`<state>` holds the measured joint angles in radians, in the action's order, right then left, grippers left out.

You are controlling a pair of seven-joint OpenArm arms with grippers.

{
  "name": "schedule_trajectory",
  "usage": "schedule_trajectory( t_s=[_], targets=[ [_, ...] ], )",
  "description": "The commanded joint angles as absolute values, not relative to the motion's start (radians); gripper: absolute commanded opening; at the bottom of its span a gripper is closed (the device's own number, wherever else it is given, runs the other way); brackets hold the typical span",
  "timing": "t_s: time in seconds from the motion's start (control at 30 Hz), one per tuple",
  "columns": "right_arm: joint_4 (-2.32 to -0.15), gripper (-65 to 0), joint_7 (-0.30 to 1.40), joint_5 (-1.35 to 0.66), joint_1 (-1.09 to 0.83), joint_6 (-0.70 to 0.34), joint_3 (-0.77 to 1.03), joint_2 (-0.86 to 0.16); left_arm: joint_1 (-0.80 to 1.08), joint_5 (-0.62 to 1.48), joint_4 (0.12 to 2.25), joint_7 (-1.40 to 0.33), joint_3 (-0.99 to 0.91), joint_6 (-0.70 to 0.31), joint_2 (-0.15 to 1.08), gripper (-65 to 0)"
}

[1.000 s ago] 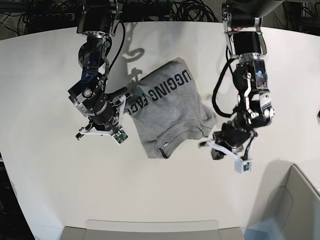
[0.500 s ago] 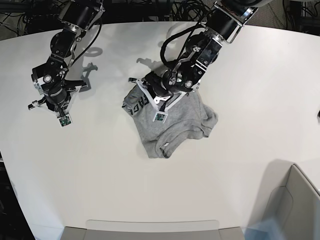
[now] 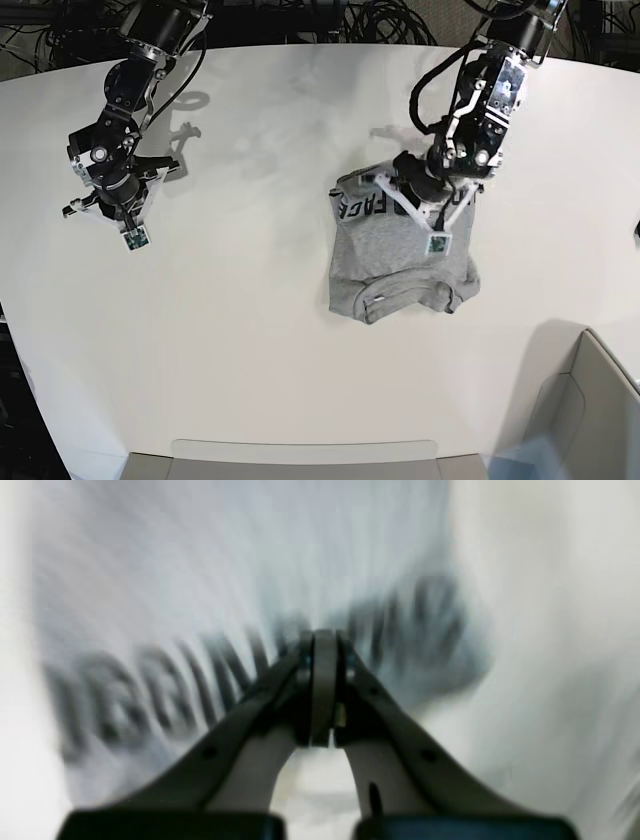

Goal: Fold the T-shirt properly

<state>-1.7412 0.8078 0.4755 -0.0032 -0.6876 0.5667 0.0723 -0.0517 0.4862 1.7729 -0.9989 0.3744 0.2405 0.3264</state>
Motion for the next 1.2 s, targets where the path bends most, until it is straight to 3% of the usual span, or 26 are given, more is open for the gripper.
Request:
schedule_trajectory(
  t_s=[0.0, 0.2, 0.47, 0.57, 0.67, 0.77, 1.03, 1.17],
  targets=[
    [-1.759, -65.0, 0.792, 0.475, 0.013, -0.698, 0.565, 0.067, -0.076, 0.484, 1.791, -0.957, 0.331, 0.237, 0.295, -65.0],
    [-1.758, -65.0, 0.792, 0.476, 0.012, -0.698, 0.565, 0.07, -0.102, 0.481, 1.604, -0.688, 0.271, 0.237, 0.163, -65.0],
    [-1.759, -65.0, 0.792, 0.476, -0.013, -0.698, 0.565, 0.062, -0.139, 0.483, 1.253, -0.605, 0.294, 0.225, 0.127, -65.0],
    [-1.759, -65.0, 0.792, 0.476, -0.016, -0.698, 0.565, 0.061, -0.139, 0.487, 1.155, -0.605, 0.302, 0.199, 0.217, -65.0],
    [-1.759, -65.0, 0.792, 0.476, -0.016, -0.698, 0.565, 0.061, -0.133, 0.486, 1.092, -0.605, 0.289, 0.056, 0.32, -65.0],
    [-1.759, -65.0, 0.792, 0.476, -0.016, -0.698, 0.565, 0.065, -0.137, 0.483, 1.013, -0.593, 0.266, -0.016, 0.403, -65.0],
    [-1.762, -65.0, 0.792, 0.476, -0.012, -0.698, 0.564, 0.082, -0.14, 0.483, 1.007, -0.595, 0.159, -0.025, 0.524, -65.0],
    [-1.765, -65.0, 0.792, 0.472, -0.007, -0.698, 0.565, 0.084, -0.131, 0.483, 1.207, -0.644, 0.051, -0.027, 0.536, -65.0]
  ],
)
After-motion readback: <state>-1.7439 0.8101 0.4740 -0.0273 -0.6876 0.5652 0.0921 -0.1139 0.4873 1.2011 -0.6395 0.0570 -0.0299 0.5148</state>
